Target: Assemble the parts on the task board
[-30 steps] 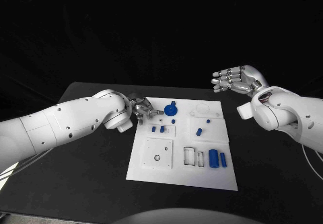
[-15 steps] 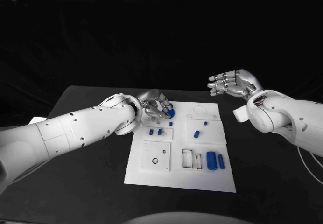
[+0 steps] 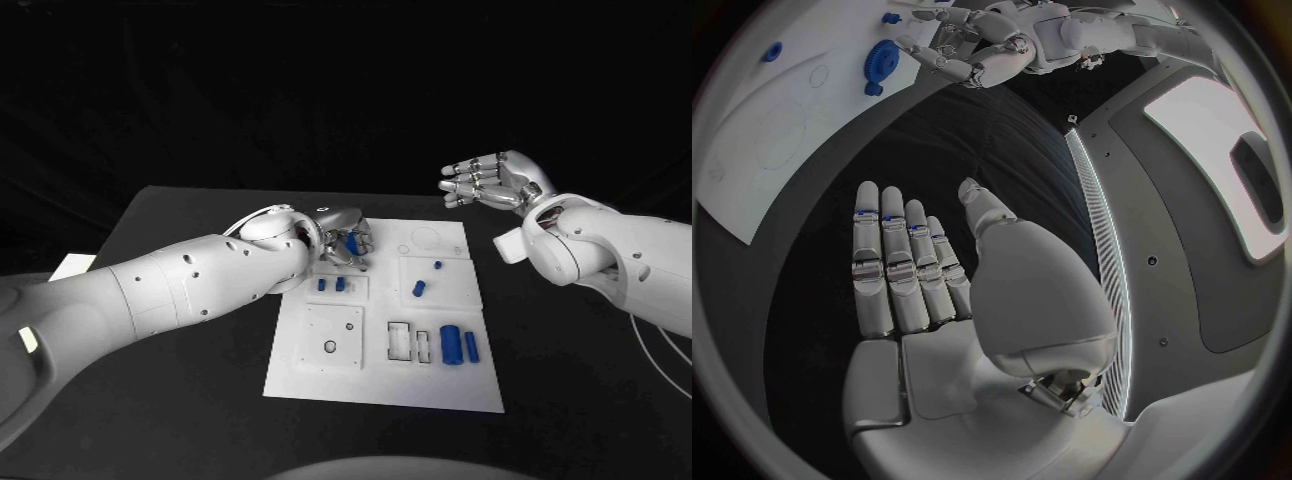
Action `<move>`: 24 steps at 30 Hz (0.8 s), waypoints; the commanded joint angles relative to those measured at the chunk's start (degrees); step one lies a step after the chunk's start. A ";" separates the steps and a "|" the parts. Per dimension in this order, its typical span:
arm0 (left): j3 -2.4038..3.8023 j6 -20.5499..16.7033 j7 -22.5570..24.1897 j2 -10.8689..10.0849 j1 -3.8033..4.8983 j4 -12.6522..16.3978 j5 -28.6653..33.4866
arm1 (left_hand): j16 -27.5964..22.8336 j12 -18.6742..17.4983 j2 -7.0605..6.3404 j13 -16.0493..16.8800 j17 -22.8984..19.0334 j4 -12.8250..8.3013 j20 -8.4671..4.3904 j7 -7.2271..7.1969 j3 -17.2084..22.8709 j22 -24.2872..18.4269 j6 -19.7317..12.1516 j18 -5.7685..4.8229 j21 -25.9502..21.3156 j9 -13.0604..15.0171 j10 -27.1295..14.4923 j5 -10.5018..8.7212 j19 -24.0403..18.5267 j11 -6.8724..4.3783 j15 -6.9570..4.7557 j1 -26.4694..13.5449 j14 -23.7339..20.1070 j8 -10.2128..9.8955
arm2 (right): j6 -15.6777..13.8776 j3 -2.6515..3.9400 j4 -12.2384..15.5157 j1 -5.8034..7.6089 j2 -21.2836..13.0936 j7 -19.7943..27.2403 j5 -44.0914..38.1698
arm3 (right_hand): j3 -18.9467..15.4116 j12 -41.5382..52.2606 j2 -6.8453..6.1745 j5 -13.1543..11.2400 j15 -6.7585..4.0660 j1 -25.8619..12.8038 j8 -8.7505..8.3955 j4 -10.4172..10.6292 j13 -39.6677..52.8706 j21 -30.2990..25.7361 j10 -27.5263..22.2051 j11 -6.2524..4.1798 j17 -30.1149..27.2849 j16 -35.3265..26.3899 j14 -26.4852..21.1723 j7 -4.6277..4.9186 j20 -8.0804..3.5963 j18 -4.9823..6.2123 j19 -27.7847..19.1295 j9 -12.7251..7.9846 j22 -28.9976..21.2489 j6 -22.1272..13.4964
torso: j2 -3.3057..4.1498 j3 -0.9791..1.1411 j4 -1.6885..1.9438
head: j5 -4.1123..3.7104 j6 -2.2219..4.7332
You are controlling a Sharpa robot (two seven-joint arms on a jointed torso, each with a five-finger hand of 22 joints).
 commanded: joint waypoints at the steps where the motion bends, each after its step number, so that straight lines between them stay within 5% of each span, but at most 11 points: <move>1: 0.02 3.27 -0.91 0.69 -0.06 -0.37 -4.01 | -0.34 -0.76 0.02 -0.61 -0.40 -0.08 -0.48 -0.04 0.63 0.13 0.68 -0.48 0.17 -0.29 0.74 -0.16 1.80 0.00 -0.35 -0.37 2.08 -0.40 | 0.86 0.01 0.04 -0.04 0.11 0.40 -0.53 | 0.02 0.13 0.27 0.18 -0.06 -0.36 -0.33 -0.21 -0.06 -0.14 -0.15 0.06 -0.09 -0.29 -0.39 0.18 0.31 0.37 0.22 -0.07 -0.07 -0.08 | 0.04 -0.03 -0.01 | -0.16 -0.14; 24: 0.02 5.85 -4.73 1.94 -0.16 -1.77 -5.74 | 0.29 -4.41 0.45 -3.43 -1.34 -1.16 -0.50 0.06 5.36 0.15 3.37 -0.52 -0.18 -1.72 4.60 -0.08 1.91 -0.10 -0.21 0.19 2.10 -2.06 | 0.92 0.01 0.07 -0.05 0.22 0.41 -0.60 | 0.02 0.13 0.27 0.18 -0.06 -0.36 -0.33 -0.21 -0.06 -0.14 -0.15 0.06 -0.09 -0.29 -0.39 0.18 0.31 0.37 0.22 -0.07 -0.07 -0.08 | -0.10 -0.05 0.11 | -0.28 -0.29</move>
